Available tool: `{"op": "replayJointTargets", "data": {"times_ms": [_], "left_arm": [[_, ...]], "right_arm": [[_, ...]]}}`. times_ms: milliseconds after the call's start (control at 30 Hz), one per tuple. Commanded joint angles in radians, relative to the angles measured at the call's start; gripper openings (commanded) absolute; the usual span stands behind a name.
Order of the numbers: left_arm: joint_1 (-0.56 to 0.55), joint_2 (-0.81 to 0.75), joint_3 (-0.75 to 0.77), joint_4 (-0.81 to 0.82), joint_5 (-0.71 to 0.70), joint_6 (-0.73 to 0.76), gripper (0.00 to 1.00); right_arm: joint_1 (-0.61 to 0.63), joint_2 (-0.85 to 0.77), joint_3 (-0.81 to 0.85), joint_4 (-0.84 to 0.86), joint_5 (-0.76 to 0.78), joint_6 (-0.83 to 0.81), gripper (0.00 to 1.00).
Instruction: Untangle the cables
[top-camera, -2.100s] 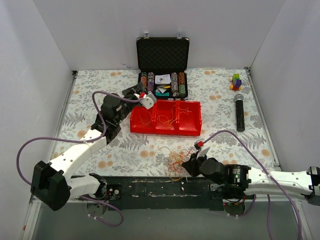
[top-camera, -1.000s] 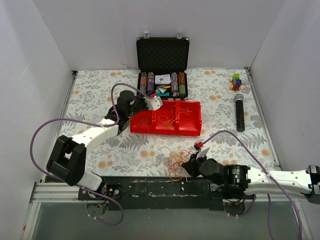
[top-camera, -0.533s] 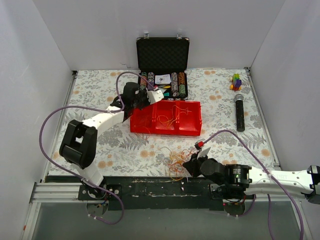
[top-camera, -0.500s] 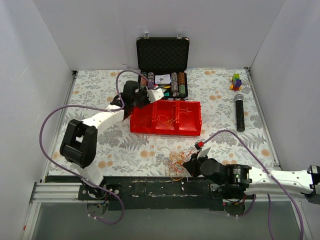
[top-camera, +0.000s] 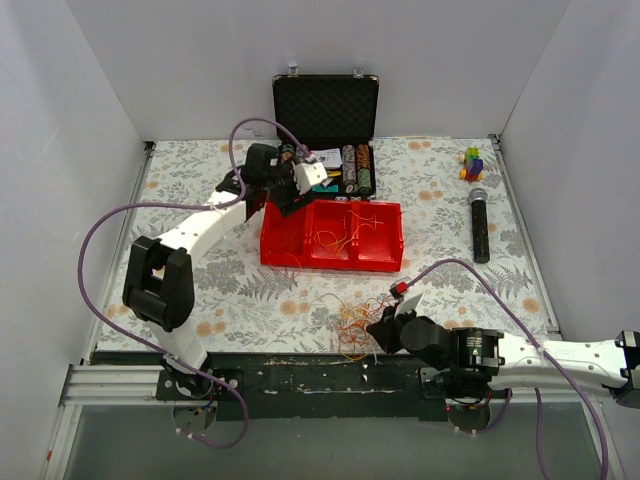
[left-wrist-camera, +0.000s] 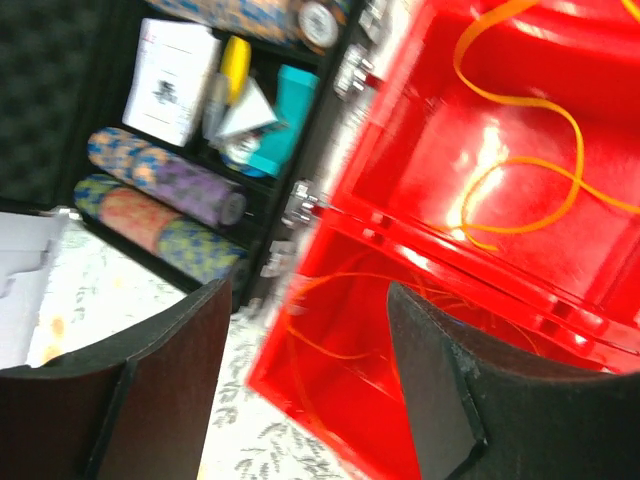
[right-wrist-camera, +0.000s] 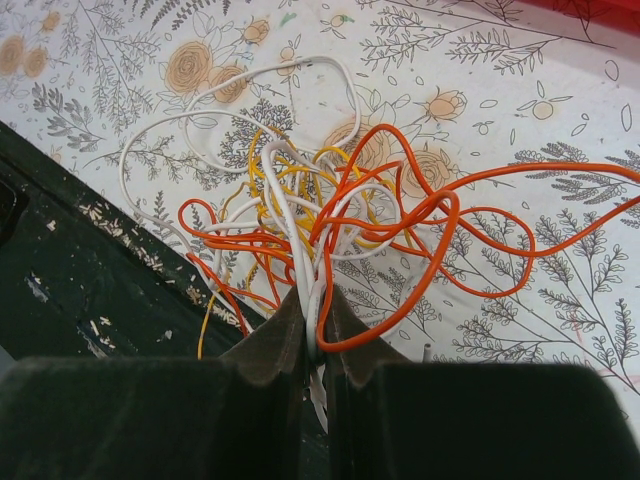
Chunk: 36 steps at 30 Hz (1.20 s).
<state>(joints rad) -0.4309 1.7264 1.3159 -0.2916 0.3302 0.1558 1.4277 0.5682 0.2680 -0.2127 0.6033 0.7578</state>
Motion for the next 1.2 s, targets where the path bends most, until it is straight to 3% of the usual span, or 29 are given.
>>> {"op": "replayJointTargets", "data": {"times_ms": [0, 133, 267, 367, 500, 767, 967, 1167], "left_arm": [[0.058, -0.068, 0.175, -0.107, 0.087, -0.081, 0.64], [0.073, -0.19, 0.082, -0.277, 0.184, 0.065, 0.7], [0.07, -0.407, -0.186, -0.385, 0.247, 0.29, 0.73], [0.069, -0.563, -0.381, -0.33, 0.242, 0.437, 0.77], [0.069, -0.662, -0.547, -0.249, 0.268, 0.591, 0.8], [0.063, -0.646, -0.702, -0.049, 0.337, 0.708, 0.82], [0.049, -0.605, -0.774, -0.008, 0.325, 0.832, 0.8], [0.04, -0.541, -0.862, 0.189, 0.279, 0.906, 0.78]], "right_arm": [[0.007, -0.008, 0.039, 0.012, 0.03, 0.014, 0.03], [0.007, -0.011, 0.025, 0.025, 0.029, 0.014, 0.04], [0.008, -0.004, 0.022, 0.045, 0.027, -0.003, 0.08], [0.01, 0.007, 0.025, 0.058, 0.03, -0.009, 0.09], [0.01, 0.024, 0.027, 0.084, 0.023, -0.018, 0.09], [0.011, 0.029, 0.036, 0.087, 0.026, -0.015, 0.09], [0.01, 0.015, 0.034, 0.079, 0.038, -0.006, 0.09], [0.011, 0.01, 0.03, 0.073, 0.032, 0.006, 0.05]]}}
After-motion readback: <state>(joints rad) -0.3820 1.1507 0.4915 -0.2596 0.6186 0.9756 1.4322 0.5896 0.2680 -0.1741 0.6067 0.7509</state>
